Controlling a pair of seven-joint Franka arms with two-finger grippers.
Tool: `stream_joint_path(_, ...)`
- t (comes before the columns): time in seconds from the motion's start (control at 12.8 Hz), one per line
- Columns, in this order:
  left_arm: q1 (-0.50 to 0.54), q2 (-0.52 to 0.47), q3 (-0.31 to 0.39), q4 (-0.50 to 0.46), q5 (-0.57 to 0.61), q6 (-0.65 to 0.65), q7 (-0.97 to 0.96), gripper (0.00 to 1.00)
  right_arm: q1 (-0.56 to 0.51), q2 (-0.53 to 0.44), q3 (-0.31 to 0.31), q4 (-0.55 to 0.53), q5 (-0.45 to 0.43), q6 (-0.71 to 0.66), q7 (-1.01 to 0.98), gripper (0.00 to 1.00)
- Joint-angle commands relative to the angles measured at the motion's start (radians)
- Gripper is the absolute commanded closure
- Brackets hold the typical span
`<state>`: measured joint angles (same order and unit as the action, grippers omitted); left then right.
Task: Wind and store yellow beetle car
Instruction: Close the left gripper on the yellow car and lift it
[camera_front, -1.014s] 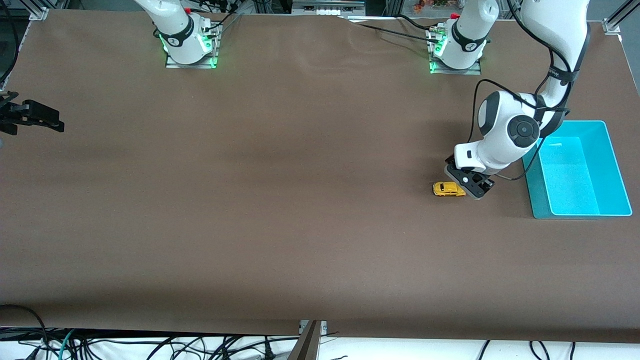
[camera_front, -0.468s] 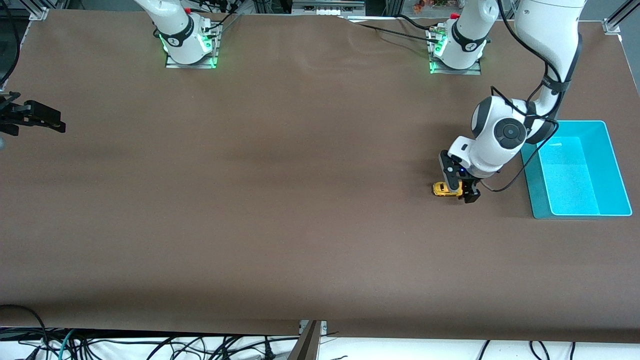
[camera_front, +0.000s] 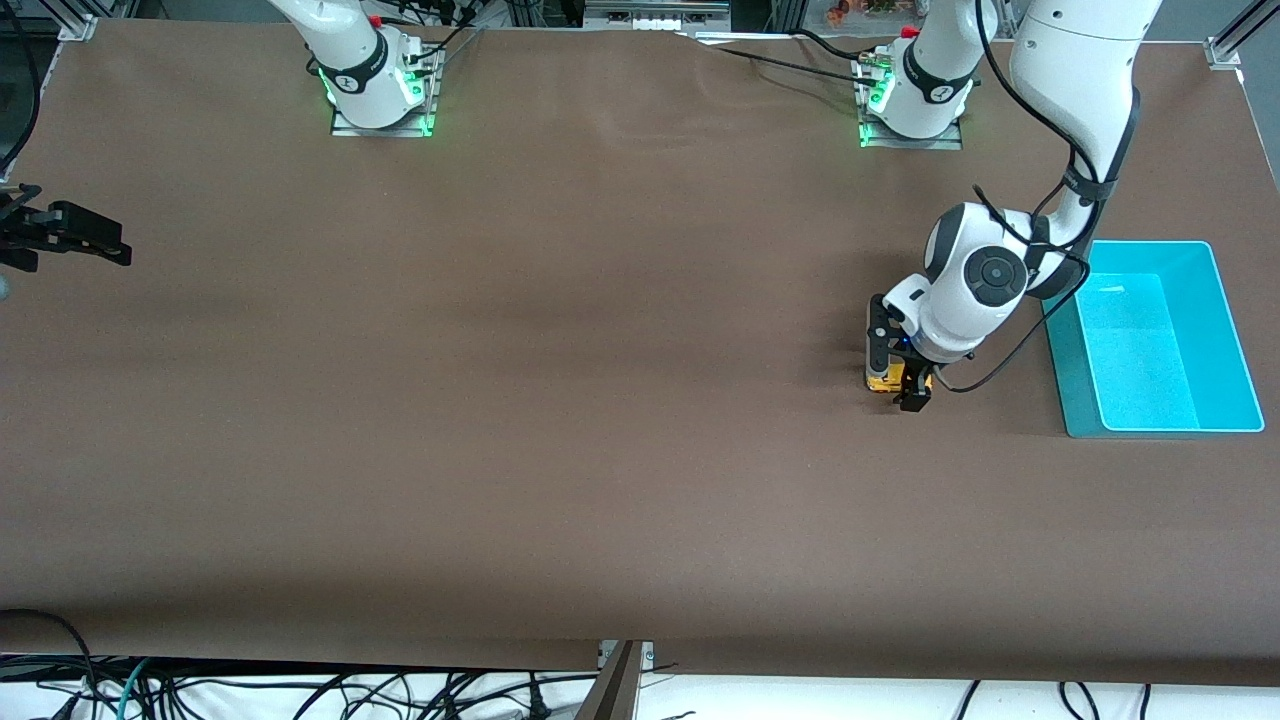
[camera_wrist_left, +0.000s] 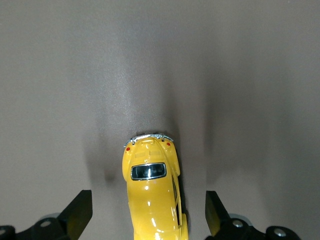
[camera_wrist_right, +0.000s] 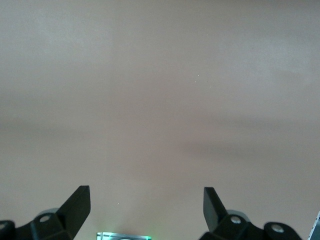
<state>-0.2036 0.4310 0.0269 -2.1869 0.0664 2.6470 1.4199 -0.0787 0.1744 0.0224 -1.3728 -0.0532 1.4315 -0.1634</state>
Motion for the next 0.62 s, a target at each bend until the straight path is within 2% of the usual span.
stream_joint_path(0.0,-0.004,0.026,0.007,0.019,-0.065,0.001,0.030,0.01,-0.003,-0.009,0.002,-0.009,-0.002,0.007,-0.012,0.00)
stream_joint_path(0.16,-0.004,0.034,0.008,0.019,-0.120,0.002,0.027,0.01,-0.003,-0.009,0.002,-0.009,-0.002,0.007,-0.012,0.00)
stream_joint_path(0.23,-0.004,0.034,0.008,0.019,-0.129,0.001,0.019,0.05,-0.003,-0.009,0.002,-0.009,0.000,0.007,-0.012,0.00)
stream_joint_path(0.31,-0.004,0.034,0.008,0.019,-0.129,0.001,0.017,0.47,-0.003,-0.009,0.004,-0.009,-0.002,0.007,-0.012,0.00)
stream_joint_path(0.39,-0.004,0.029,0.010,0.019,-0.129,0.001,0.016,0.97,-0.001,-0.009,0.004,-0.009,-0.002,0.007,-0.012,0.00)
stream_joint_path(0.55,-0.004,0.020,0.010,0.021,-0.125,0.001,0.005,1.00,-0.001,-0.009,0.005,-0.009,0.000,0.007,-0.012,0.00)
